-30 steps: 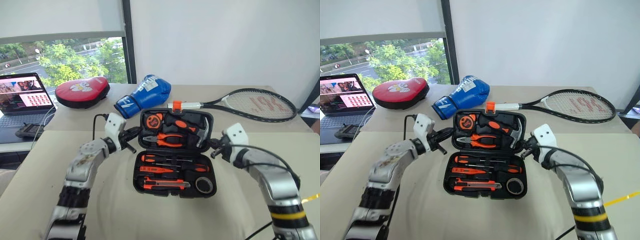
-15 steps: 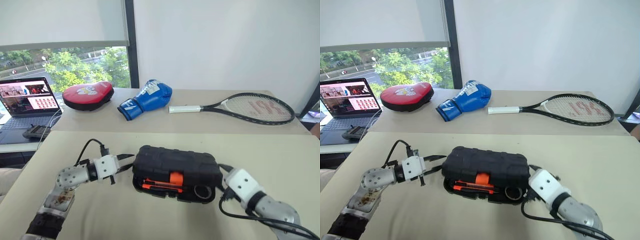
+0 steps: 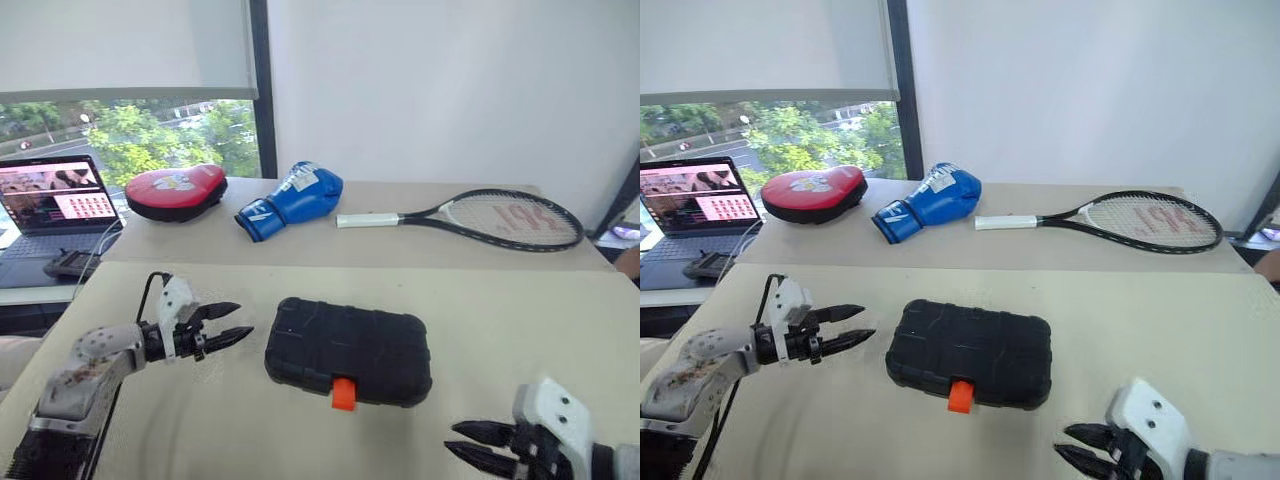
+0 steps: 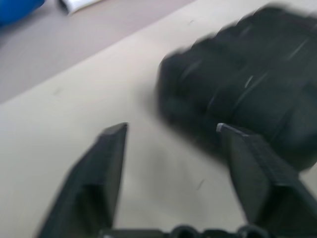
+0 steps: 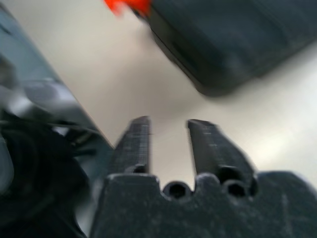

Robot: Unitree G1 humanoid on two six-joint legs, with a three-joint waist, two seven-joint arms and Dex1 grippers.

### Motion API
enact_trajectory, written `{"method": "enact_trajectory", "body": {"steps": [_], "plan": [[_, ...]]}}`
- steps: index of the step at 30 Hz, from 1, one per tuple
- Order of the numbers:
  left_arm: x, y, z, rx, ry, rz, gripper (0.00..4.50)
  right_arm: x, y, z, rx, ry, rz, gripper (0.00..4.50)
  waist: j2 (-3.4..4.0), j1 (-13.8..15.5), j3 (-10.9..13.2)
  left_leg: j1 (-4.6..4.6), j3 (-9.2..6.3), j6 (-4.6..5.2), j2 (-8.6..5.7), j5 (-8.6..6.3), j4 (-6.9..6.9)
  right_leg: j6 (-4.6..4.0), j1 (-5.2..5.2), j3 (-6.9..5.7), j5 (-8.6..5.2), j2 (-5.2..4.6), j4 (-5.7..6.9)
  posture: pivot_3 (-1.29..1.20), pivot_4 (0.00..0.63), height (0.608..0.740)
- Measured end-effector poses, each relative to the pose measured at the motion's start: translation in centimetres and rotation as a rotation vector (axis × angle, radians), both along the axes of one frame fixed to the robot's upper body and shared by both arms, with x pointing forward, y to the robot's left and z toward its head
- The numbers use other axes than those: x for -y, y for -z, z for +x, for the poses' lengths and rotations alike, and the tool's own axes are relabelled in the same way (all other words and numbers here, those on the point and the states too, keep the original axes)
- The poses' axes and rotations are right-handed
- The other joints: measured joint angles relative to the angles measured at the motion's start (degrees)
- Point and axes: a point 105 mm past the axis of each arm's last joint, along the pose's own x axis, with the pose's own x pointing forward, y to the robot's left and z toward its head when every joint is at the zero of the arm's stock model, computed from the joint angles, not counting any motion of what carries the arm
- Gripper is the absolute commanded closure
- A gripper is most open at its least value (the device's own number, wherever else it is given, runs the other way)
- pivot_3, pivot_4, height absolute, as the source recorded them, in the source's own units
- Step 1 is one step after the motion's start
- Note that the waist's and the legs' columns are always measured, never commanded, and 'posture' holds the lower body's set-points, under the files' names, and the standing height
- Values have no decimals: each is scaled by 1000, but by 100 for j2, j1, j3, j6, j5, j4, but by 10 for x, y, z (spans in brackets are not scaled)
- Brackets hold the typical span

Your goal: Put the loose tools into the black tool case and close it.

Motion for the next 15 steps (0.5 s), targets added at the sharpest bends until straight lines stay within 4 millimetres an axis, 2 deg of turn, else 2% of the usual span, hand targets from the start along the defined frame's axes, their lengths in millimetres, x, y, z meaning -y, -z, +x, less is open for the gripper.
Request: {"method": "enact_trajectory", "body": {"steps": [1, 4, 5, 8, 11, 12, 15], "plan": [[5, -4, -2, -16, 22, -15, 3078, -7, 2, 7, -3, -12, -13, 4500, -1, -4, 2, -1, 1, -3, 1, 2, -1, -12, -5, 1, -4, -1, 5, 0, 150, 740], [10, -10, -4, -58, 50, -27, 4310, -15, 15, 31, -50, 2, -59, 4500, -5, 19, 14, -20, 0, -8, -3, 21, -6, -39, -30, -2, -3, 8, 16, 0, 150, 740], [12, -13, -3, -57, 58, -29, 4449, -15, 18, 36, -67, 12, -81, 4500, -3, 29, 16, -34, 0, -13, -7, 25, -8, -41, -48, -1, -2, 8, 18, 0, 150, 740], [12, -17, -3, -87, 59, -32, 4449, -27, 24, 63, -85, 17, -142, 4500, -10, 26, 18, -60, -1, -54, -17, 52, -9, -48, -74, -1, 2, 16, 25, 0, 150, 740], [17, -24, -4, -80, 81, -39, 4449, -15, 26, 98, -31, 137, -242, 4500, -12, 19, 19, -65, 6, -37, -25, 51, 0, -49, -75, 1, 3, 6, 24, 0, 150, 740], [19, -26, -3, -82, 86, -36, 4449, -9, 26, 116, -5, 190, -288, 4500, -12, 17, 20, -66, 14, -31, -26, 53, 2, -49, -77, 4, 4, 5, 22, 0, 150, 740], [28, -31, -3, -71, 115, -34, 4449, 0, 25, 147, 52, 275, -336, 4500, -12, 24, 20, -80, 14, -21, -37, 59, 1, -42, -85, 3, 10, 4, 21, 0, 150, 740]]}}
